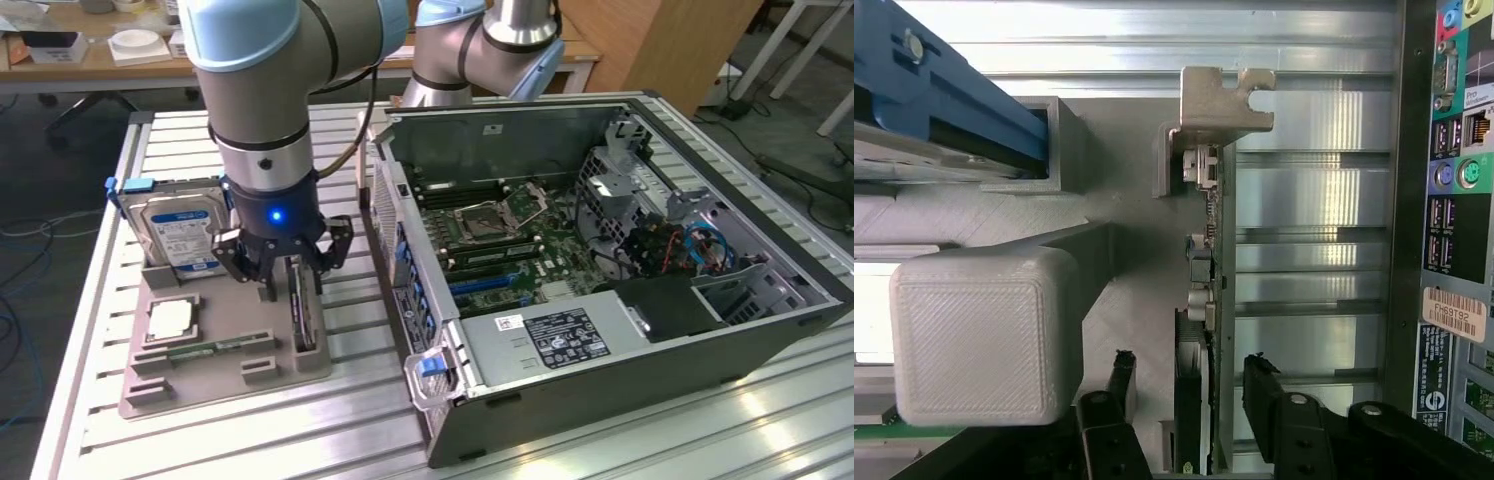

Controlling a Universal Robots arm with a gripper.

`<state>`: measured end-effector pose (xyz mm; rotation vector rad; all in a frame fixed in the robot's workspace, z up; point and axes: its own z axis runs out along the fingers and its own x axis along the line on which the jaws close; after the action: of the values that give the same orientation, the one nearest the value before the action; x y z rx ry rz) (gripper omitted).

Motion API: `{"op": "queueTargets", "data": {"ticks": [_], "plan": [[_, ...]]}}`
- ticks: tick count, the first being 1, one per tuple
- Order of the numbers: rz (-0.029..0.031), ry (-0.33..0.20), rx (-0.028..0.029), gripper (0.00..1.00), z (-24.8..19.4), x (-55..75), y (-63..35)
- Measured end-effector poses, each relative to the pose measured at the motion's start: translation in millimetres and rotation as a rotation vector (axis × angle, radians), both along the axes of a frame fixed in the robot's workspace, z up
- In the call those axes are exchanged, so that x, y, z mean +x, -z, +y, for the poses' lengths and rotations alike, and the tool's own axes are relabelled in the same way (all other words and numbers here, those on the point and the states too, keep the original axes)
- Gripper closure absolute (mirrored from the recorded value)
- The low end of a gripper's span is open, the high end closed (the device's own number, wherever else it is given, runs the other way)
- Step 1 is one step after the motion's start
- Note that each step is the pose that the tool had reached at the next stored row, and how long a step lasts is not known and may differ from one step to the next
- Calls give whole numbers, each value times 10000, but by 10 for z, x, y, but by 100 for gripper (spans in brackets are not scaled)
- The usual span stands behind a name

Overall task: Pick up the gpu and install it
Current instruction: 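Pick up the gpu and move the gpu toward the slot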

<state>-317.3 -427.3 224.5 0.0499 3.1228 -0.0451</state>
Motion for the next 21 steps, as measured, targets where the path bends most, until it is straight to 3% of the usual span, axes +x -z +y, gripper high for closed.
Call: {"op": "queueTargets", "data": {"ticks": [1, 2, 8, 9, 21], "plan": [[0, -1, 0, 43, 0, 0, 0], [1, -1, 0, 49, 0, 0, 0], [0, -1, 0, 51, 0, 0, 0], [0, 0, -1, 58, 0, 0, 0], [0, 0, 0, 59, 0, 0, 0]]}}
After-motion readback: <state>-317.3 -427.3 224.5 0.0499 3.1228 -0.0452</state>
